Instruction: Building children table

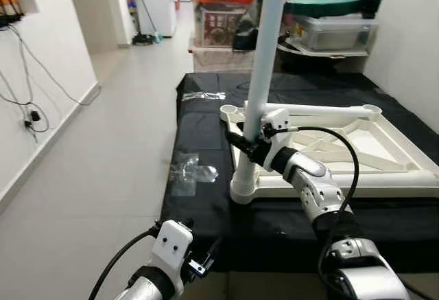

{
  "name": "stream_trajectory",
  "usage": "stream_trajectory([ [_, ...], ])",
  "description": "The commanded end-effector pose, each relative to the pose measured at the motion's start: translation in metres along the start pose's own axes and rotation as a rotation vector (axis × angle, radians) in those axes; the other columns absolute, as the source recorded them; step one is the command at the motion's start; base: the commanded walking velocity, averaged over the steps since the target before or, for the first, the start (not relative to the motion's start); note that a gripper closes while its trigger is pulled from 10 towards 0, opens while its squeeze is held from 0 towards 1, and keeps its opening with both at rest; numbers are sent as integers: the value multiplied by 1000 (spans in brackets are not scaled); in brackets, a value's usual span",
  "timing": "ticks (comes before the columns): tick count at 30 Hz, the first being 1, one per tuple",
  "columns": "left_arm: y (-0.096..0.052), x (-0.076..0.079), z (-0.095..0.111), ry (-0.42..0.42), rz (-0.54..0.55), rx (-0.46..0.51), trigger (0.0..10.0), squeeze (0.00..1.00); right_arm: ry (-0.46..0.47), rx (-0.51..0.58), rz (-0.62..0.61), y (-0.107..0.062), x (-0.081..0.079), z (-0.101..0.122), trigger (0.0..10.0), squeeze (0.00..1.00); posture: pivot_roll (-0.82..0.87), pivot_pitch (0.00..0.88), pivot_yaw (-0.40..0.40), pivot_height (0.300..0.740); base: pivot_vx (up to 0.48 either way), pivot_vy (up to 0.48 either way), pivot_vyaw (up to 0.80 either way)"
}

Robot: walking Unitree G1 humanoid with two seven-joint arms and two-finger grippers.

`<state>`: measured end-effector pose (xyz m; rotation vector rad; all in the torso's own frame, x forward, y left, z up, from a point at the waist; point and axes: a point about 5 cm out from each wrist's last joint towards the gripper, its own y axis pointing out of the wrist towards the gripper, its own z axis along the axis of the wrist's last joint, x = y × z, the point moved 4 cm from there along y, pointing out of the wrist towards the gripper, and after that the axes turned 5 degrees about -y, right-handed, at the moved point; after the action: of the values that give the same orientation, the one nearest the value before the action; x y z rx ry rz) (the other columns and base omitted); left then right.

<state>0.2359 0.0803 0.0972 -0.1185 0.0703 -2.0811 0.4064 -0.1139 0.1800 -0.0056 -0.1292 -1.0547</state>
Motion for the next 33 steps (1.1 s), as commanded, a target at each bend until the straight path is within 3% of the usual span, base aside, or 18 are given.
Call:
stream_trajectory([
  [1,-1,-1,-6,10,-5,-21,10000,0,2,-34,-193,-14,21,-13,0,0,86,0,-17,740,0,0,0],
  [2,-1,-1,-6,10,-5,-21,10000,0,2,-34,-193,-14,21,-13,0,0,86,0,-17,740,0,0,0],
  [3,0,-1,-6,11,-10,-21,10000,0,-16,-60,-406,-25,27,-15,0,0,89,0,-24,740,0,0,0],
  [4,0,-1,-6,11,-10,-21,10000,0,-16,-60,-406,-25,27,-15,0,0,89,0,-24,740,0,0,0],
  [6,2,-1,-6,15,-13,-21,10000,0,-18,-91,-712,-43,19,-12,0,0,91,0,-25,740,0,0,0],
  [11,3,-2,-6,15,-9,-18,10000,0,10,-125,-805,-38,-2,-11,0,0,96,0,-35,740,0,0,0],
  [12,3,-1,-5,14,-8,-16,10000,0,32,-146,-800,-33,-9,-15,2667,0,94,0,-37,740,0,0,0],
  [13,3,-1,-5,14,-8,-15,10000,0,40,-143,-783,-29,-12,-15,10000,0,94,0,-37,740,0,0,0],
  [16,3,-1,-5,13,-7,-14,10000,0,62,-126,-736,-21,-18,-15,10000,0,93,0,-39,740,0,0,0],
  [17,3,-1,-5,12,-6,-13,10000,0,63,-107,-699,-18,-23,-13,10000,1000,92,0,-38,740,0,0,0],
  [22,3,0,-5,8,-7,-13,10000,0,59,-47,-568,-12,-27,-13,10000,1000,87,0,-40,740,0,0,0],
  [23,3,0,-6,7,-8,-13,10000,0,67,-50,-508,-11,-27,-16,10000,0,87,0,-42,740,0,0,0],
  [27,4,0,-6,7,-10,-13,10000,0,113,-48,-392,-9,-26,-21,10000,0,84,0,-37,740,0,0,0],
  [32,6,-1,-6,8,-14,-11,10000,0,132,-24,94,-1,-21,-9,10000,0,80,0,-34,740,0,0,0],
  [33,6,-1,-6,8,-14,-11,10000,0,132,-24,94,-1,-21,-9,10000,0,80,0,-34,740,0,0,0],
])
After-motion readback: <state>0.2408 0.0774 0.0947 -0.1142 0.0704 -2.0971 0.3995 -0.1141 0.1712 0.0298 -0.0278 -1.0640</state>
